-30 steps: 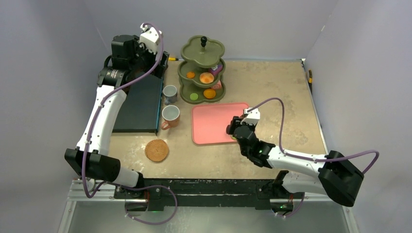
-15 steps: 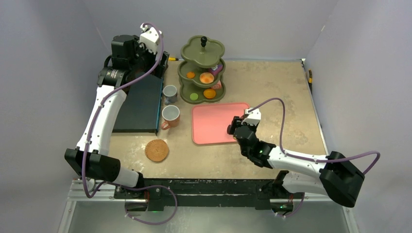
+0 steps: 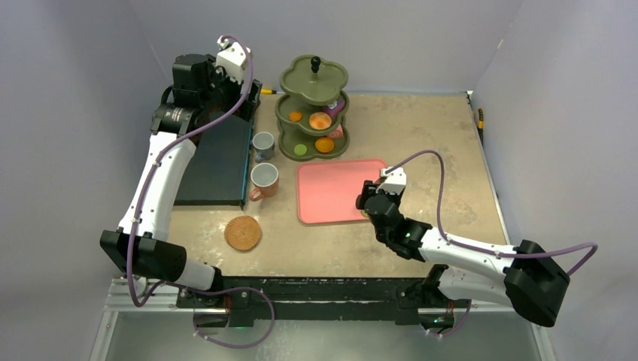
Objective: Serve the afternoon tea
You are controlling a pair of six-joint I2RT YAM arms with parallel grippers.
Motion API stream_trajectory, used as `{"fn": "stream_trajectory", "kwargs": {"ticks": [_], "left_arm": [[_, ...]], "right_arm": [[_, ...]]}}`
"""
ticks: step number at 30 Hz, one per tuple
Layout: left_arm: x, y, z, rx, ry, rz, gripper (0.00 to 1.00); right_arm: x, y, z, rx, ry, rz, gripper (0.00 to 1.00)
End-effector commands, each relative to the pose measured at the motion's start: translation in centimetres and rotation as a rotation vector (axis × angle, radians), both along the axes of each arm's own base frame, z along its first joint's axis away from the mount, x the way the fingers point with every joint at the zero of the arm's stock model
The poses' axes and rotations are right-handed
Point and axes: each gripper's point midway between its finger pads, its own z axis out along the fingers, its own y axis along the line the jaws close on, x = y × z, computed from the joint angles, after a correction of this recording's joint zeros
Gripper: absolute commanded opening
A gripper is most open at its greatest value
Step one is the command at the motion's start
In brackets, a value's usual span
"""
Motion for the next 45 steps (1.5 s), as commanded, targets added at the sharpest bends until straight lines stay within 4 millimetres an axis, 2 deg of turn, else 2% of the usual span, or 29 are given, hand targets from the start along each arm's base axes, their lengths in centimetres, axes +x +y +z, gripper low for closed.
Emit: {"fn": "stream_trajectory", "kwargs": {"ticks": [1,15,19,26,29,37,45], "left_arm": [[0.0,0.3,1.1,-0.008,-0.043,0.003,0.99],[-0.1,0.2,1.8,-0.015,-0.056,0.001,0.99],[-0.2,0.3,1.8,-0.008,-0.056,0.003,0.99],[-0.2,0.4,2.0,-0.003,-0.063,0.008,0.99],[-0.2,0.5,2.0,-0.003,-0.064,0.009,0.99],[-0.1,0.4,2.0,-0.004,-0.064,0.005,0.99],[-0.1,0.4,2.0,-0.002,-0.063,0.007,0.99]], "right_arm": [[0.2,-0.1,0.9,0.031,-0.008,-0.032,0.63],[-0.5,2.2,-1.6,0.024,0.038,0.006,0.63],[-0.3,3.3,-1.3,0.041,0.018,0.032,0.63],[0.9,6.4,-0.3,0.052,-0.022,0.098,0.63],[1.0,6.5,-0.8,0.038,-0.012,0.095,0.62],[-0.2,4.9,-2.5,0.031,0.027,0.087,0.62],[0.0,6.1,-2.7,0.008,0.026,0.114,0.61]]}}
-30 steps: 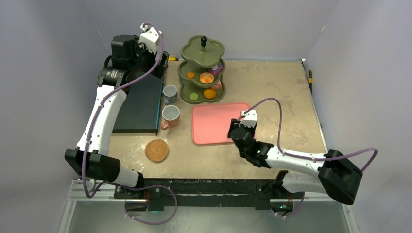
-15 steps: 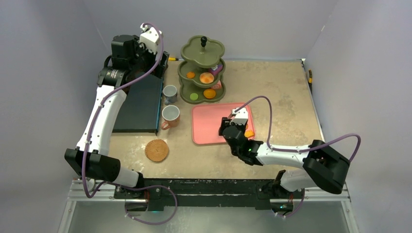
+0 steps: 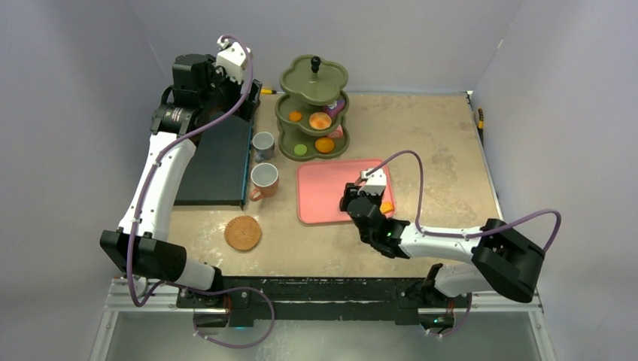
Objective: Serve the afternoon tea
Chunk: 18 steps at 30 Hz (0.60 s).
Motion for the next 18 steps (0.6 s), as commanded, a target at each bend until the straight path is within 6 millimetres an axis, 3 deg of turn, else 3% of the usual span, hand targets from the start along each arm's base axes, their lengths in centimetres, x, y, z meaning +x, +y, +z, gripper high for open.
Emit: {"fn": "stream_trajectory", "kwargs": {"ticks": [1,7,11,13,18], "left_arm": [[-0.1,0.4,2.0,-0.001,-0.064,0.007,0.99],[-0.1,0.5,2.0,0.004,-0.067,0.010,0.99],[-0.2,0.6,2.2,0.004,-0.068,0.011,0.99],[-0.2,0.6,2.1,0.006,-0.068,0.014,0.99],[-0.1,0.7,2.0,0.002,-0.064,0.022,0.99]], "right_arm": [[-0.2,1.0,-0.7,-0.021,0.018,0.028,0.59],[0.1,1.4,0.3,-0.035,-0.006,0.029,0.41],[0.6,1.5,2.8,-0.036,-0.062,0.037,0.35],[1.0,2.1,5.3,-0.037,-0.113,0.066,0.34],[4.6,3.5,16.6,0.027,-0.334,0.108,0.32]]}}
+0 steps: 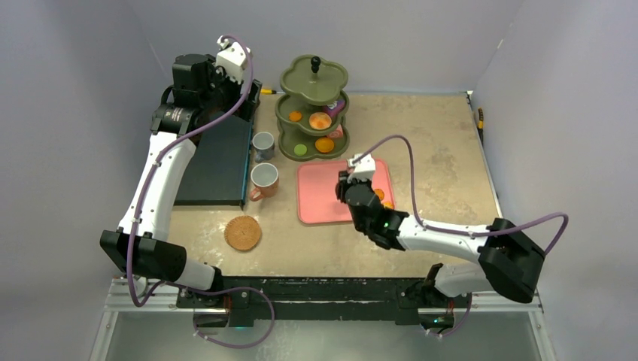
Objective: Serve the afternoon tea
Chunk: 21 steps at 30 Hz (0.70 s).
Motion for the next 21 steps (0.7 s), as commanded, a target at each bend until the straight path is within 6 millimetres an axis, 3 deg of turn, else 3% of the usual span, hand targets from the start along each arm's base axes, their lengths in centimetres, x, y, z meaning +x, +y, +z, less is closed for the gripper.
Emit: {"fn": "stream_trajectory", "kwargs": {"ticks": [1,4,9,12,21], "left_arm": [[-0.2,0.6,2.0,-0.002,-0.063,0.018,0.99],[-0.2,0.5,1.9,-0.009,-0.055,0.017,0.99],[-0.2,0.8,1.7,0.001,-0.052,0.027,0.99],[-0.2,0.9,1.9,0.003,-0.059,0.028,0.99],[-0.1,0.7,1.9,0.001,-0.059,0.025,0.99]], "right_arm": [[4.2,1.9,15.0,0.151,-0.288,0.060,0.32],[6.6,3.1,21.4,0.167,-0.402,0.103,0.31],[9.5,6.1,28.4,0.147,-0.527,0.169,0.31],[11.0,7.6,30.6,0.160,-0.566,0.197,0.31],[15.2,11.8,31.4,0.181,-0.614,0.230,0.32]]}}
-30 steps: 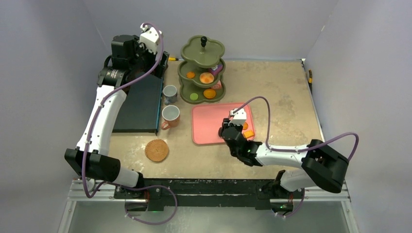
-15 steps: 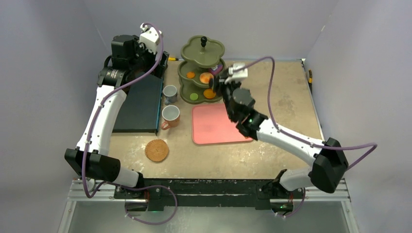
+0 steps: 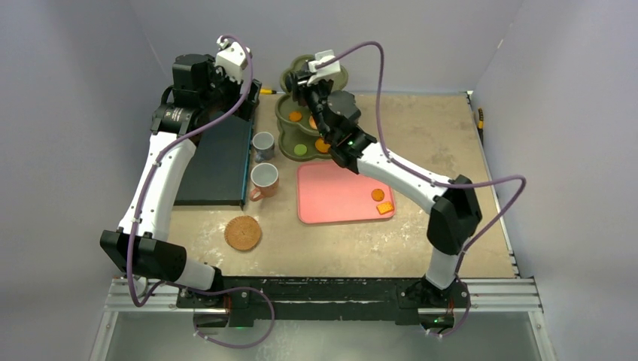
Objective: Serve the afternoon tea
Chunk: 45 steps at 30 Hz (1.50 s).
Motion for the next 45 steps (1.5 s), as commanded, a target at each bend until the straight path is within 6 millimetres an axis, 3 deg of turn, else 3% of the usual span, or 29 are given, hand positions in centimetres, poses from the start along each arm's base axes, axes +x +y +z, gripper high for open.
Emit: {"fn": "stream_trajectory", "kwargs": {"ticks": [1,13,21,24,30,37,42,44,45], "left_arm": [[-0.2,0.5,1.9,-0.005,-0.057,0.010,0.99],[-0.2,0.5,1.7,-0.005,-0.057,0.010,0.99],[-0.2,0.6,1.8,0.000,-0.062,0.012,0.99],[-0.2,0.5,1.9,-0.007,-0.062,0.009,0.99],[-0.3,0.5,1.9,-0.008,-0.060,0.010,0.99],[-0.4,0.4,2.4,-0.016,-0.068,0.008,0.99],[-0.6,0.6,2.7,-0.013,-0.075,0.012,0.99],[-0.6,0.6,2.7,-0.012,-0.078,0.015,0.99],[-0.7,0.7,2.7,-0.012,-0.080,0.015,0.99]], "right_arm": [[0.9,0.4,4.0,0.047,-0.103,0.015,0.32],[6.3,0.8,1.5,0.048,-0.089,-0.029,0.33],[7.0,1.2,0.4,0.040,-0.073,-0.013,0.39],[6.8,1.1,0.4,0.042,-0.072,-0.013,0.48],[5.8,0.8,1.6,0.040,-0.092,0.001,0.58],[3.9,-0.2,2.7,0.034,-0.104,0.015,0.58],[0.0,-1.2,3.7,0.023,-0.106,0.046,0.57],[-2.0,-2.1,3.2,0.034,-0.087,0.060,0.57],[-2.7,-2.6,1.8,0.027,-0.060,0.065,0.57]]}}
